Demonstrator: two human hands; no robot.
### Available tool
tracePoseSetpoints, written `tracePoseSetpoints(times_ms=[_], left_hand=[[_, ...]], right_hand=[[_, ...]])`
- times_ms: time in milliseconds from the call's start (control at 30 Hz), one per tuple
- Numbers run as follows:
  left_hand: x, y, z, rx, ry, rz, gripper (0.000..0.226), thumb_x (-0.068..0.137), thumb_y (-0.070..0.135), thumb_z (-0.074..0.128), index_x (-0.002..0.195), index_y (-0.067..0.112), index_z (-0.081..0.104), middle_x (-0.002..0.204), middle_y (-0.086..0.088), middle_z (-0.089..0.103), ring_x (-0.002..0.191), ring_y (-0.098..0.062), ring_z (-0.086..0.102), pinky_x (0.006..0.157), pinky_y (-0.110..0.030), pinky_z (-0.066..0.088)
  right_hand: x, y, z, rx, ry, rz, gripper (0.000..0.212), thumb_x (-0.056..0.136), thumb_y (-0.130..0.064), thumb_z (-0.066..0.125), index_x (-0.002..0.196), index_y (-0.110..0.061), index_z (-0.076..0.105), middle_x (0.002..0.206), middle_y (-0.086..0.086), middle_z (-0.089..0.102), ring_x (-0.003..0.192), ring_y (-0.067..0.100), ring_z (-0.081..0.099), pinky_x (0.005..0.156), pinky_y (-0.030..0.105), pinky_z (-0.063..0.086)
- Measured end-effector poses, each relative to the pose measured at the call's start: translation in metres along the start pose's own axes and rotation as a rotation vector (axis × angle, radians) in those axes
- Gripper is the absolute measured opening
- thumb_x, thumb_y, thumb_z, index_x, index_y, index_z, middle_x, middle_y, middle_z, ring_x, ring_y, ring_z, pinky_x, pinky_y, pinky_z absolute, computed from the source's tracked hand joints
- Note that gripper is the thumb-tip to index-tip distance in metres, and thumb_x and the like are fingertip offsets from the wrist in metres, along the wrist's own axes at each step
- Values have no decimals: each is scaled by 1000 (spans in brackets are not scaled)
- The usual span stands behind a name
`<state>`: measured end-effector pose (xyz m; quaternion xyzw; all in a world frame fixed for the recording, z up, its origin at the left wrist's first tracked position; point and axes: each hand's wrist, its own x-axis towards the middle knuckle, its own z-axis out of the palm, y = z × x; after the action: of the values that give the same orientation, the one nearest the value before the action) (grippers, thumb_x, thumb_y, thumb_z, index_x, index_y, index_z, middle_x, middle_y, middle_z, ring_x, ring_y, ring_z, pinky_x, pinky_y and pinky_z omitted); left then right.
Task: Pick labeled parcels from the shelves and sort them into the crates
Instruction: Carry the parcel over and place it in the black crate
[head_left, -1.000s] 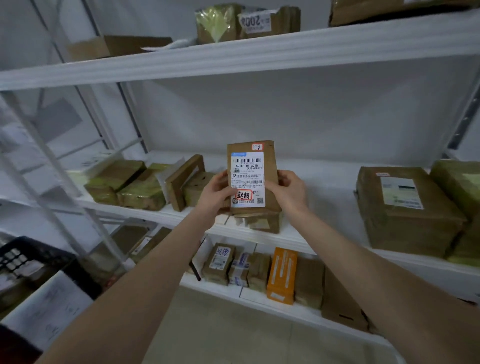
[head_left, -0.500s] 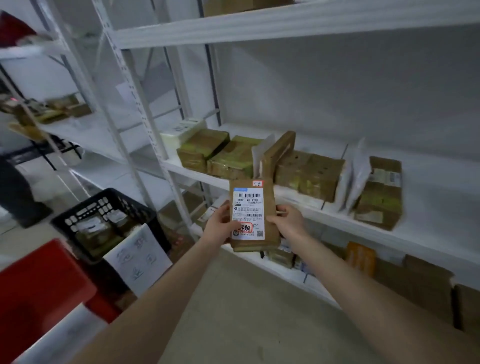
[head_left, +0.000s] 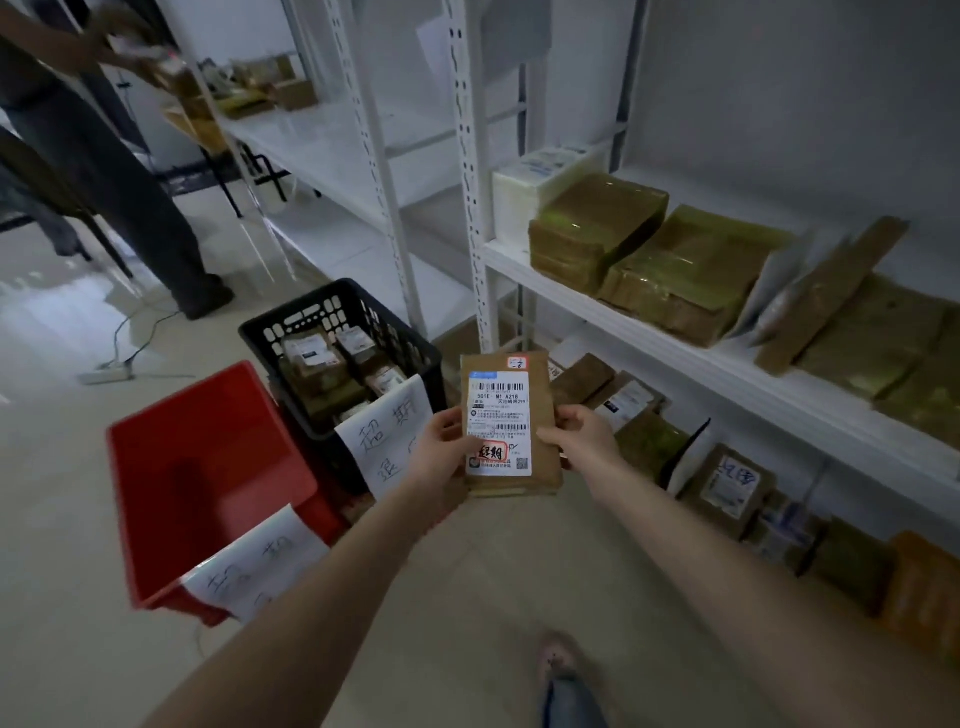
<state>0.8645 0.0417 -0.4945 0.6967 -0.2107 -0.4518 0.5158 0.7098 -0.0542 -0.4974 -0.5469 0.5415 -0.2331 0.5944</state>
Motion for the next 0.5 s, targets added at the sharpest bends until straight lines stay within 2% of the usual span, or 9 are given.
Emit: tracePoseSetpoints(times_ms=[67,133,267,333,433,500], left_hand=[[28,3,-14,-38,26,-23,51,85,2,66,131,15,49,122,-6,63,100,-21,65,73,-31,56],[56,10,-25,-83,52,-50,48,86,-1,64,129,15,49,116,-4,63,91,-17,65,66,-25,54],[118,24,-49,-148,133,-94,47,87,-3,62,128,15,47,117,-4,64,88,-14,66,63,-25,54],[144,29,-58,-169,162,-121,50,87,-2,62,130,15,46,119,-4,63,89,-13,66,61,-23,54],[176,33,-73,-200,202,-142,56,87,-4,60,137,13,41,123,-7,61,97,-17,65,69,-27,56],[195,33,-86,-208,234,-153,58,88,-3,59,140,12,39,125,-8,59,102,-20,64,79,-33,56]], right_hand=[[28,-8,21,-9,-40,5,44,83,-8,70,124,-10,54,112,2,62,94,18,61,76,31,52],[60,-17,42,-20,-79,0,41,82,-7,70,120,-11,56,112,3,64,93,18,63,80,34,54],[128,-40,82,-90,-150,0,43,83,-8,70,123,-11,55,107,-1,61,96,18,61,90,39,53],[158,-49,100,-127,-171,8,41,83,-10,70,122,-13,56,111,-1,62,98,18,61,93,40,52],[194,-63,129,-166,-208,8,41,84,-10,69,122,-13,56,110,0,62,93,17,59,88,36,52],[213,-73,150,-190,-244,8,42,85,-10,68,125,-11,55,112,4,63,88,16,59,75,30,52]])
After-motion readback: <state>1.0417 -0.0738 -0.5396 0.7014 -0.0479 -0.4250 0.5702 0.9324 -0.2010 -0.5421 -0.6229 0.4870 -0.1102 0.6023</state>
